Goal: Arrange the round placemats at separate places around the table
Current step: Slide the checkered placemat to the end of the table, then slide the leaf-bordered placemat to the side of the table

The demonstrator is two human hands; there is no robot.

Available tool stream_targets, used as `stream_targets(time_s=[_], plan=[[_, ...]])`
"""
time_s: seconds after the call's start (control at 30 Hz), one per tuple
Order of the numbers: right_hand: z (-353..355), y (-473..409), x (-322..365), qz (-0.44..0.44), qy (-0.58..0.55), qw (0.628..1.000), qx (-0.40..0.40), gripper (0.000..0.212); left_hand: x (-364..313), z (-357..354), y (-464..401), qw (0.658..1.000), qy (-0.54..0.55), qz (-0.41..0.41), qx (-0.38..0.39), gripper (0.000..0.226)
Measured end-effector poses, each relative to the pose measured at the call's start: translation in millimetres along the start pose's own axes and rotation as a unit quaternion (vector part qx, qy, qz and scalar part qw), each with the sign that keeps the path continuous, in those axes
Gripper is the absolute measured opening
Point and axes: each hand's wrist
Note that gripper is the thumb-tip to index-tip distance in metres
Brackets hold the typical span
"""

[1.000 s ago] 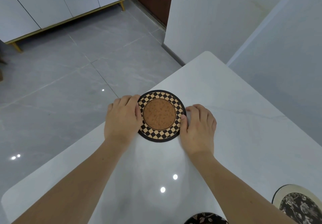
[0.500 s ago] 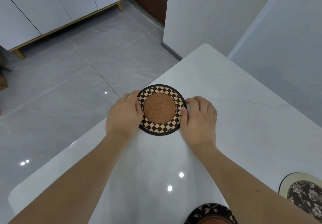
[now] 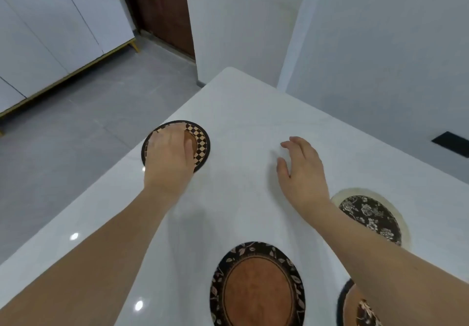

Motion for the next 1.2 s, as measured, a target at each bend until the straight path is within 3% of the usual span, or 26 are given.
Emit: stream_targets(time_s=[0.17, 0.43, 0.67, 0.8, 1.0, 1.2], plan=[[61.9, 42.7, -75.1, -0.040, 0.027, 0.999, -0.005, 0.037, -95.6, -21.9, 26.2, 0.994, -0.012, -0.107, 0.037, 0.042], [120.9, 112.4, -165.4, -0.060, 0.073, 0.995, 0.016, 0.038, -205.6, -50.9, 75.1, 0.989, -0.029, -0.115, 0.083, 0.047], [128.1, 144.9, -161.9, -0.033, 0.011, 0.998, 0.043, 0.038, -230.6, -49.6, 114.3, 0.986, -0.053, -0.099, 0.120, 0.047], [123.7, 150.5, -136.8, -0.004, -0.004, 0.998, 0.063, 0.040, -219.5, -29.4, 127.7, 0.987, -0.054, -0.048, 0.144, 0.047], [93.3, 157.5, -80.8, 0.057, -0.074, 0.991, 0.099, 0.034, -162.3, 2.5, 151.8, 0.972, -0.053, 0.113, 0.198, 0.041], [49.4, 160.6, -36.2, -0.020, -0.110, 0.958, 0.266, 0.037, -111.9, 6.3, 184.2, 0.940, -0.018, 0.241, 0.240, 0.032]])
Point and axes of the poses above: each hand's wrist, its own y-axis away from the middle knuckle, its own z-axis out of the back of the hand, x = y × z, and after that the axes turned 6 degrees about x, right-handed
